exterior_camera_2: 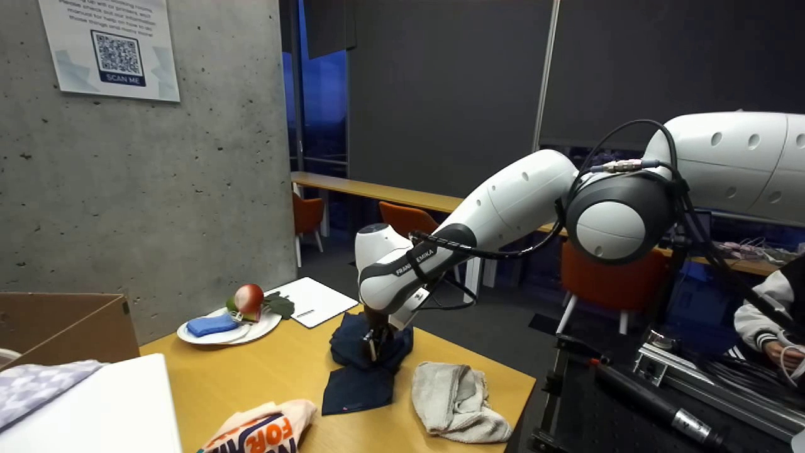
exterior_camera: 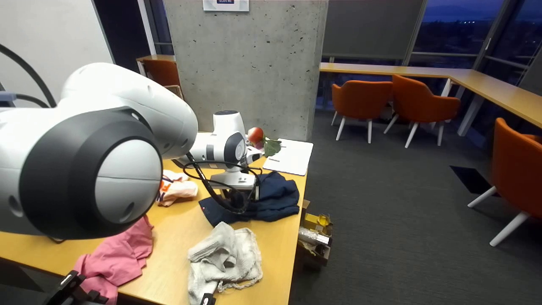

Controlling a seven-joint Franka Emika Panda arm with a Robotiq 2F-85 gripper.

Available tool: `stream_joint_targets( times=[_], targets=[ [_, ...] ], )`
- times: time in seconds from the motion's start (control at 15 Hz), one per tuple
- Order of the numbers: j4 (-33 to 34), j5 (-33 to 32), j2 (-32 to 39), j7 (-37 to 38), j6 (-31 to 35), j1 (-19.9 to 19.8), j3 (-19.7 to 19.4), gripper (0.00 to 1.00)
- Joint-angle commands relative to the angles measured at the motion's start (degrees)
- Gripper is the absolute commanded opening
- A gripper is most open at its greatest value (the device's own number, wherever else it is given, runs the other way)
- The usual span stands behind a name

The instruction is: Put the clothes together

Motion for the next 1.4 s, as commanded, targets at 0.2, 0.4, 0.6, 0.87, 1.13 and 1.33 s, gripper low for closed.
stream_joint_targets(
  times=[0.2,0.4,0.6,0.87,1.13,1.33],
  targets=[
    [1.0,-0.79,-0.32,1.22,-1.21,-0.06,-0.13,0.19],
    [3.3,-0.46,-0.49,2.12,-3.85,0.19,-0.01,0.0],
    [8.01,-0.69,-0.71,3.11,-8.28,1.31,-0.2,0.01],
    [16.64,-0.97,-0.74,3.96,-13.83,3.26,-0.2,0.02],
    [22.63,-0.73,-1.54,4.86,-17.28,6.44,0.49,0.02],
    [20.29,-0.92,-6.71,5.97,-17.81,10.06,0.54,0.02]
  ],
)
